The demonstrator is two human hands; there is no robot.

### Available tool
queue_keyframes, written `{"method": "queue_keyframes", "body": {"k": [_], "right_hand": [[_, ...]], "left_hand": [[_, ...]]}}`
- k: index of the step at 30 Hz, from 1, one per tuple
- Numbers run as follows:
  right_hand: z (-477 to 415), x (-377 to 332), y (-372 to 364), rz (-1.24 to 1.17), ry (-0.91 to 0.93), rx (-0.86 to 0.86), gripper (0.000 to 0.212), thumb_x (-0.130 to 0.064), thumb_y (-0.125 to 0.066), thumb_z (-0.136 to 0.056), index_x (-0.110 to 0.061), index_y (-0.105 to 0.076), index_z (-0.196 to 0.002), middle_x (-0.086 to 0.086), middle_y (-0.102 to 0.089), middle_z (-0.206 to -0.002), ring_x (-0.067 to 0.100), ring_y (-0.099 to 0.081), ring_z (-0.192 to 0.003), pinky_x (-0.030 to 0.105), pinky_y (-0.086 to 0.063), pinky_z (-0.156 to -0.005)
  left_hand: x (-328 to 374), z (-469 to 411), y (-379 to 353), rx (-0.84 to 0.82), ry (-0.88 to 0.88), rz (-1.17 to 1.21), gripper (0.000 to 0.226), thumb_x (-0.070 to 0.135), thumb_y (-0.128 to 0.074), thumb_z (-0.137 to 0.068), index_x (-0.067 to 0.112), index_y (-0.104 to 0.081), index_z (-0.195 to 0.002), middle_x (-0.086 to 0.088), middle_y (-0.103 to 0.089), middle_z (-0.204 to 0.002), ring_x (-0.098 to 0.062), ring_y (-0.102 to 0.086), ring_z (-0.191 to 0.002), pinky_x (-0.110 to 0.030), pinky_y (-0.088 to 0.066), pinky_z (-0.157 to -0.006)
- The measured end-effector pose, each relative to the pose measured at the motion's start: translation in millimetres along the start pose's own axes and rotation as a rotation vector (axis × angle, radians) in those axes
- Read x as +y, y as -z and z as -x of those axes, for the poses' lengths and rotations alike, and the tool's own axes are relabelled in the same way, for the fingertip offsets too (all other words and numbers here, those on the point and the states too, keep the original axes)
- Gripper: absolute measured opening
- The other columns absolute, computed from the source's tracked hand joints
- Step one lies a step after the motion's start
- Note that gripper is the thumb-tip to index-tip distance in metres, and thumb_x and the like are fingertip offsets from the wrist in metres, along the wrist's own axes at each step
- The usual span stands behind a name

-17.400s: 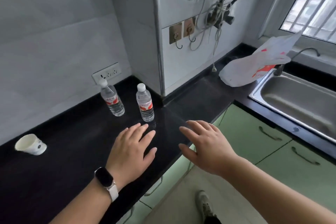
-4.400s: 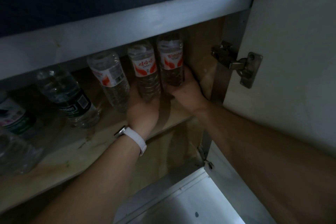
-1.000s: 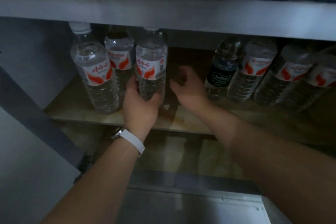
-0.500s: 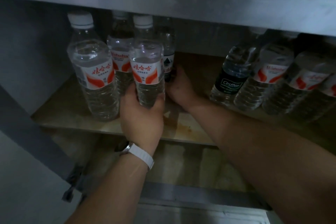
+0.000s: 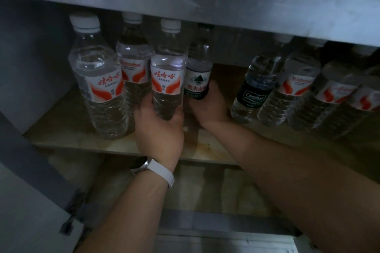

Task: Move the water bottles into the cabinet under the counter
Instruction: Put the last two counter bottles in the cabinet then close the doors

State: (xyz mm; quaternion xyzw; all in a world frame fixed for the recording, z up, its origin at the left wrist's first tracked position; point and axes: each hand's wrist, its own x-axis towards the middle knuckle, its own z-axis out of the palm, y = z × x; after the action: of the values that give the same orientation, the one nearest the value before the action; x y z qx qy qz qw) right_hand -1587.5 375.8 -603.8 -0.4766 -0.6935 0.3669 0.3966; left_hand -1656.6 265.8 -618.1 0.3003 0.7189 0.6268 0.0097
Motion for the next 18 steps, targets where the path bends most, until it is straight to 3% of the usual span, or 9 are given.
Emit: {"method": "queue_keyframes", "body": {"k": [8,13,18], "right_hand": [[22.7,19.2,29.0,-0.038,-0.016,0.117,0.053,-0.025,-0.085,-0.073,-0.029,-0.047,-0.109,-0.014,-0.059,-0.102,0.004,-0.059,-0.096,0.020,-0.048,-0.076],[27.8,24.4,36.8,-0.064,-0.018,0.124,0.053,-0.024,-0.085,-0.073,-0.030,-0.048,-0.111,-0.010,-0.063,-0.109,0.007,-0.062,-0.101,0.027,-0.053,-0.085],[21.0,25.5,29.4,-0.045,-0.018,0.155,0.053,-0.024,-0.085,-0.073,-0.023,-0.050,-0.113,-0.006,-0.064,-0.110,0.011,-0.062,-0.104,0.033,-0.054,-0.088]], "left_hand": [[-0.6,-5.6,-11.3,-0.005,-0.044,-0.008,0.050,0.042,-0.075,-0.080,0.021,-0.063,-0.124,-0.001,-0.066,-0.122,-0.017,-0.063,-0.108,-0.029,-0.050,-0.086],[0.6,-13.6,-25.5,-0.024,-0.117,-0.037,0.048,0.025,-0.085,-0.075,0.005,-0.061,-0.112,-0.013,-0.065,-0.109,-0.023,-0.061,-0.101,-0.017,-0.037,-0.080],[6.9,-20.7,-33.5,-0.072,-0.068,-0.039,0.048,0.025,-0.084,-0.077,0.004,-0.056,-0.110,-0.014,-0.061,-0.111,-0.025,-0.059,-0.102,-0.025,-0.039,-0.081]]}}
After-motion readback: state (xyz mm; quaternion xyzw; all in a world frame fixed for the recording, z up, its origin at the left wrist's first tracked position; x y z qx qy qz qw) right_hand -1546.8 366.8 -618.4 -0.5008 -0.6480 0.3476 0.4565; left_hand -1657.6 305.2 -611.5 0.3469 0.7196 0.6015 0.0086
